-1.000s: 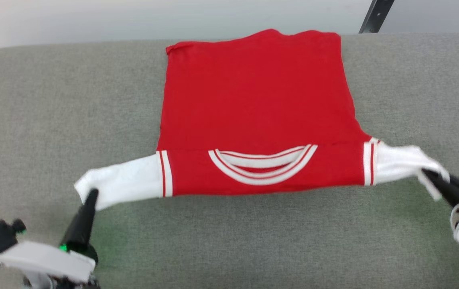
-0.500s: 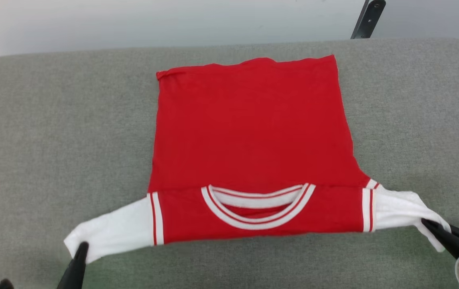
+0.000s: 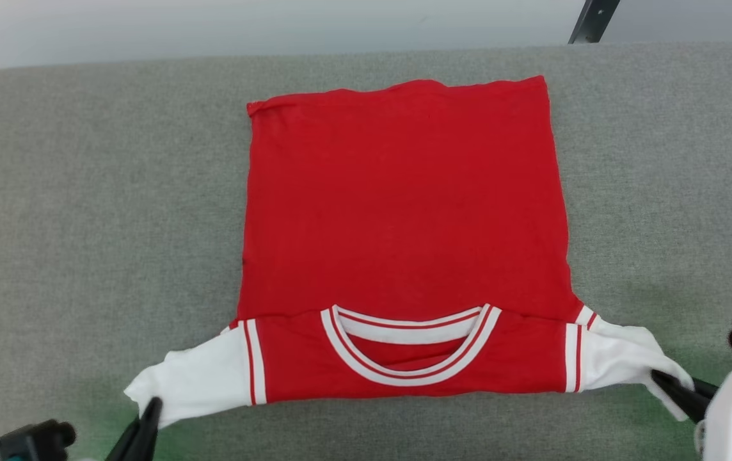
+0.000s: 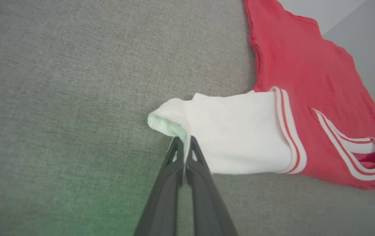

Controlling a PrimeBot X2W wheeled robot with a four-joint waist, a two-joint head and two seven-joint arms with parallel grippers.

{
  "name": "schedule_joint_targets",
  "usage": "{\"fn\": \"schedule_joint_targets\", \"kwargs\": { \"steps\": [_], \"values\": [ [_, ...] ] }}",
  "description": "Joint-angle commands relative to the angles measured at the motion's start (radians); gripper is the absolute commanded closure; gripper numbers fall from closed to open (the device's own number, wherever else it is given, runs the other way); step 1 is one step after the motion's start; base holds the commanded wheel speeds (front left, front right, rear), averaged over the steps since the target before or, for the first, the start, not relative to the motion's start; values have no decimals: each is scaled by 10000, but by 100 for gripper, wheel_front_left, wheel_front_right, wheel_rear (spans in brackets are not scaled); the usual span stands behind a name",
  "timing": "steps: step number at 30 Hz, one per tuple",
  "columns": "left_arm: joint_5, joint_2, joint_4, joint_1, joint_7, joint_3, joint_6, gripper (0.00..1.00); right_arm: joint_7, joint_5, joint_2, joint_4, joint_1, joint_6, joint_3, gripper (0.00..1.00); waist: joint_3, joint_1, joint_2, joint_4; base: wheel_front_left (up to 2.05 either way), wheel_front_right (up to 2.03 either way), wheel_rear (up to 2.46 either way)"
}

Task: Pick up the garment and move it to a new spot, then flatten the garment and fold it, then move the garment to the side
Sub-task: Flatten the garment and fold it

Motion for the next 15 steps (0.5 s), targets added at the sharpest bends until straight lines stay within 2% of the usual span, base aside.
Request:
{"fn": "schedule_joint_targets", "kwargs": {
  "steps": [1,6,11,15],
  "values": [
    [111,-48,171,-186,72,-100,132,100,-85,-99,0,125,-179,-15,201,100,64,0,0,14,0,0,0],
    [907,-40,827,-830,524,-799,416,100,-340,-389,4,936,-600,-16,1101,100,255,0,0,86,0,0,0],
    [1415,-227,1315,-1505,881,-1295,488,100,-709,-576,2,1682,-903,-16,1770,100,563,0,0,235,0,0,0],
    [1454,-471,1529,-1804,867,-1410,385,100,-869,-650,38,2339,-1151,-19,2156,100,711,0,0,256,0,0,0]
  ]
}}
